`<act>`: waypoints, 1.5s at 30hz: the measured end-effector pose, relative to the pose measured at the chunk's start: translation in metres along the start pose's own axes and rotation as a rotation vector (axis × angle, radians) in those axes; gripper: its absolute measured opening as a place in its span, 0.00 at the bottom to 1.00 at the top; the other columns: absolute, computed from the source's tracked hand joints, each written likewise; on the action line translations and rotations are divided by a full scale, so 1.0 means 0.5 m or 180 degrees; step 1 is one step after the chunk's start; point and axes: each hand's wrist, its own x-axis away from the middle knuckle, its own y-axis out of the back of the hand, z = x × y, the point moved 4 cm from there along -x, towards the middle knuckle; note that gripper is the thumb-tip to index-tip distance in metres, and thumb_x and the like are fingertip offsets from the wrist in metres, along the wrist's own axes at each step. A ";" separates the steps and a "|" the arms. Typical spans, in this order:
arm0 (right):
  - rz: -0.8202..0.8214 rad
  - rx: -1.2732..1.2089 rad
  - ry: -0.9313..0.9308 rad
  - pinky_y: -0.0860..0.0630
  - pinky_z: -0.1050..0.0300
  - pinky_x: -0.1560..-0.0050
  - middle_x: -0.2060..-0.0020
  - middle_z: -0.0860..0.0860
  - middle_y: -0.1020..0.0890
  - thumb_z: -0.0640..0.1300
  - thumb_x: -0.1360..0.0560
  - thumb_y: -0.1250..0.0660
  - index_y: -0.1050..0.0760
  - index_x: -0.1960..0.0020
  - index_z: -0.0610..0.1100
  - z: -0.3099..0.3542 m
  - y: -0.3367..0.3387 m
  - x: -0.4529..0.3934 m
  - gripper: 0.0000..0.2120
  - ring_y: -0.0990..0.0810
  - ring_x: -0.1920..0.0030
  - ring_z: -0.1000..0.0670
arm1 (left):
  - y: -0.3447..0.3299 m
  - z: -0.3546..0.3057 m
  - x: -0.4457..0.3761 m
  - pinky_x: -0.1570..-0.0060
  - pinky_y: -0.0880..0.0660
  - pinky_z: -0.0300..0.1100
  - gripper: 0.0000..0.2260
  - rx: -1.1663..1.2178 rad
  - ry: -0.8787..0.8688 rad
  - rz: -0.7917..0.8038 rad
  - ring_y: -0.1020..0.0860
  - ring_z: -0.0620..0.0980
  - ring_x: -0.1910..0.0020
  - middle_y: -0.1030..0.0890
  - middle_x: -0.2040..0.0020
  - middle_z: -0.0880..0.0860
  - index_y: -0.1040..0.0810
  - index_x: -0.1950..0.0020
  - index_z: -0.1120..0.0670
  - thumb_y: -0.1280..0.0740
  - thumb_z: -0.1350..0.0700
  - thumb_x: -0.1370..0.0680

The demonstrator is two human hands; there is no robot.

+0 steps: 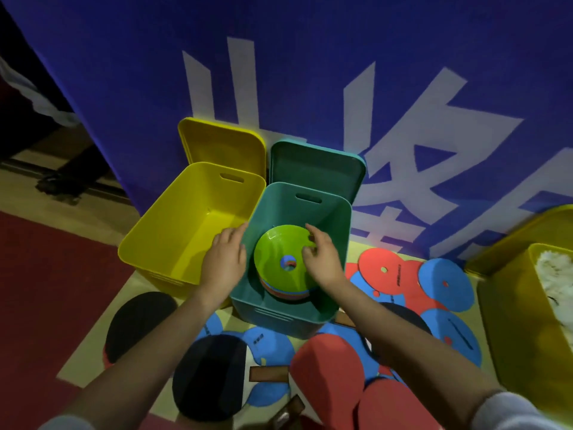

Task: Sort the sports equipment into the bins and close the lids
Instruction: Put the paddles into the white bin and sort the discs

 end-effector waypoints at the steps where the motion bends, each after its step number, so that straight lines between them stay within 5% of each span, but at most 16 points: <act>1: -0.0174 -0.0207 0.0259 0.32 0.69 0.43 0.38 0.42 0.26 0.31 0.26 0.40 0.31 0.31 0.39 0.014 0.030 0.021 0.23 0.25 0.41 0.48 | 0.009 -0.019 0.007 0.49 0.27 0.49 0.22 0.0019 -0.0259 -0.0133 0.28 0.55 0.43 0.25 0.40 0.56 0.34 0.27 0.53 0.38 0.60 0.21; 3: -0.0568 -0.0497 0.0525 0.31 0.73 0.46 0.42 0.47 0.23 0.31 0.27 0.41 0.27 0.35 0.42 0.008 0.100 0.059 0.22 0.23 0.45 0.54 | 0.018 -0.068 0.025 0.44 0.29 0.47 0.20 0.0291 -0.0577 -0.0197 0.30 0.53 0.41 0.26 0.40 0.55 0.31 0.29 0.54 0.37 0.60 0.22; 6: -0.1131 -0.0732 0.0078 0.27 0.70 0.49 0.46 0.47 0.22 0.30 0.26 0.42 0.26 0.37 0.43 -0.065 0.216 0.104 0.20 0.23 0.50 0.58 | 0.014 -0.158 0.050 0.40 0.31 0.44 0.19 0.0810 -0.0772 -0.0098 0.28 0.52 0.40 0.26 0.41 0.53 0.27 0.32 0.54 0.42 0.54 0.22; 9: -0.1552 -0.0391 -0.0808 0.25 0.53 0.44 0.47 0.45 0.21 0.42 0.28 0.42 0.26 0.37 0.41 -0.185 0.313 0.162 0.20 0.23 0.50 0.49 | -0.002 -0.243 0.066 0.43 0.27 0.42 0.21 0.1339 -0.0826 0.0194 0.27 0.50 0.40 0.26 0.41 0.52 0.25 0.34 0.54 0.45 0.51 0.24; 15: -0.0994 0.0134 -0.1600 0.30 0.50 0.43 0.42 0.40 0.21 0.37 0.23 0.40 0.27 0.35 0.39 -0.341 0.322 0.286 0.18 0.24 0.41 0.39 | -0.084 -0.361 0.148 0.52 0.24 0.45 0.17 0.1580 -0.0883 0.0705 0.25 0.42 0.53 0.26 0.49 0.47 0.23 0.38 0.53 0.42 0.58 0.24; 17: -0.0663 0.0349 -0.1519 0.30 0.51 0.44 0.43 0.41 0.20 0.37 0.24 0.40 0.26 0.37 0.40 -0.351 0.295 0.301 0.16 0.23 0.42 0.39 | -0.116 -0.372 0.187 0.53 0.25 0.47 0.16 0.1565 -0.0844 0.0896 0.24 0.45 0.55 0.23 0.51 0.48 0.22 0.40 0.52 0.42 0.59 0.25; 21: 0.0238 0.0764 -0.0985 0.28 0.53 0.49 0.46 0.44 0.18 0.41 0.23 0.40 0.23 0.40 0.44 -0.313 0.211 0.262 0.14 0.21 0.45 0.42 | -0.142 -0.383 0.252 0.52 0.32 0.32 0.15 0.1040 -0.1299 0.0808 0.27 0.44 0.52 0.23 0.54 0.46 0.20 0.45 0.51 0.39 0.64 0.27; 23: 0.0673 0.1019 -0.0712 0.28 0.53 0.45 0.42 0.44 0.19 0.43 0.22 0.40 0.25 0.36 0.45 -0.289 0.156 0.228 0.16 0.23 0.41 0.41 | -0.158 -0.374 0.278 0.51 0.33 0.28 0.15 0.1149 -0.1053 0.0979 0.26 0.43 0.52 0.23 0.53 0.47 0.20 0.44 0.54 0.39 0.64 0.27; 25: 0.0992 0.1258 -0.0511 0.29 0.50 0.41 0.38 0.43 0.23 0.47 0.22 0.38 0.29 0.33 0.44 -0.281 0.110 0.203 0.19 0.25 0.37 0.41 | -0.184 -0.348 0.305 0.49 0.29 0.35 0.15 0.1030 -0.0689 0.1135 0.25 0.47 0.50 0.22 0.51 0.50 0.21 0.43 0.52 0.42 0.59 0.26; 27: 0.1317 0.1714 -0.0405 0.28 0.48 0.42 0.36 0.43 0.26 0.46 0.23 0.38 0.33 0.31 0.44 -0.293 0.077 0.193 0.21 0.27 0.36 0.41 | -0.213 -0.308 0.332 0.47 0.26 0.45 0.16 0.0857 -0.0128 0.1326 0.23 0.51 0.47 0.23 0.48 0.52 0.22 0.40 0.51 0.42 0.56 0.25; 32: 0.1665 0.2561 -0.0439 0.30 0.47 0.40 0.34 0.45 0.29 0.40 0.24 0.39 0.39 0.30 0.46 -0.345 0.041 0.202 0.24 0.31 0.33 0.43 | -0.255 -0.220 0.392 0.43 0.30 0.46 0.16 0.0312 0.1182 0.1782 0.27 0.58 0.40 0.25 0.42 0.59 0.28 0.34 0.57 0.39 0.58 0.22; 37: 0.1895 0.3433 0.0690 0.31 0.52 0.43 0.39 0.46 0.25 0.39 0.26 0.39 0.30 0.37 0.47 -0.343 0.058 0.182 0.18 0.27 0.38 0.43 | -0.275 -0.205 0.402 0.45 0.29 0.47 0.17 0.0245 0.1287 0.1705 0.25 0.57 0.45 0.24 0.42 0.58 0.28 0.34 0.55 0.40 0.57 0.23; 40: 0.1722 0.3118 0.0773 0.31 0.51 0.48 0.45 0.45 0.23 0.41 0.27 0.37 0.27 0.43 0.46 -0.319 0.101 0.158 0.13 0.25 0.43 0.42 | -0.284 -0.203 0.387 0.46 0.27 0.49 0.16 0.0285 0.1528 0.1636 0.24 0.59 0.45 0.26 0.44 0.58 0.27 0.36 0.55 0.39 0.57 0.24; 45: 0.0483 0.1716 0.0612 0.32 0.54 0.56 0.51 0.44 0.22 0.46 0.29 0.31 0.26 0.46 0.41 -0.267 0.274 0.125 0.15 0.25 0.49 0.42 | -0.311 -0.198 0.352 0.43 0.27 0.50 0.18 -0.0042 0.1572 0.1990 0.26 0.62 0.43 0.29 0.42 0.60 0.28 0.36 0.55 0.37 0.54 0.26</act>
